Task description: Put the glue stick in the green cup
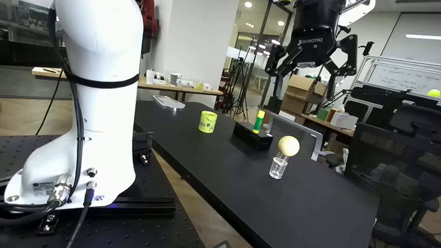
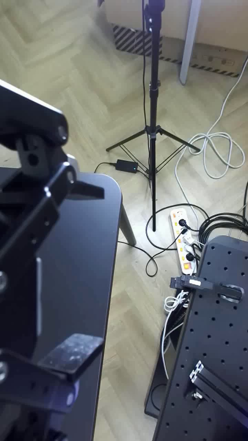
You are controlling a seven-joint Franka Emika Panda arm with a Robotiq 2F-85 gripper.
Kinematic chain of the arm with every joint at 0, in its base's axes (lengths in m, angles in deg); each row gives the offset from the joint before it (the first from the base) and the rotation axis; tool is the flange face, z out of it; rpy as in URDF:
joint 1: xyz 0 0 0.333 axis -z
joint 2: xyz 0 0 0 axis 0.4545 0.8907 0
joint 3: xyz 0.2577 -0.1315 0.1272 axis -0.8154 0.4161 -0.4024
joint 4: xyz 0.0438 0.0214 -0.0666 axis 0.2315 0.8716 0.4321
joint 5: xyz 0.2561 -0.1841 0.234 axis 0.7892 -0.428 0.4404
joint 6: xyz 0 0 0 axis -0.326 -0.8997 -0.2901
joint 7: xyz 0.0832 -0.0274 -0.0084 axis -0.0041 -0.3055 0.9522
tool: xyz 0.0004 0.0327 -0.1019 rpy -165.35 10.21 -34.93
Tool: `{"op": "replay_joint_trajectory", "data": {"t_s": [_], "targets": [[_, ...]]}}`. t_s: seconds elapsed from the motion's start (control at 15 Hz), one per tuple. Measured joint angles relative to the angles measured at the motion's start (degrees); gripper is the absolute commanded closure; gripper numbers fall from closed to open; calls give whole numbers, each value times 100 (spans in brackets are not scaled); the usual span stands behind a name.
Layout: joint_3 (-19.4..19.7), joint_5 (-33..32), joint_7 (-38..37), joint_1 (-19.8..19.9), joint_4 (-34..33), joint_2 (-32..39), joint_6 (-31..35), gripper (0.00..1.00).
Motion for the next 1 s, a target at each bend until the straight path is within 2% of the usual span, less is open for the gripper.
{"op": "replay_joint_trajectory", "data": {"t_s": [0.8, 1.0], "targets": [[2, 1, 0, -13, 0, 7, -1, 0], [3, 97, 10, -172, -2, 95, 102, 0]]}}
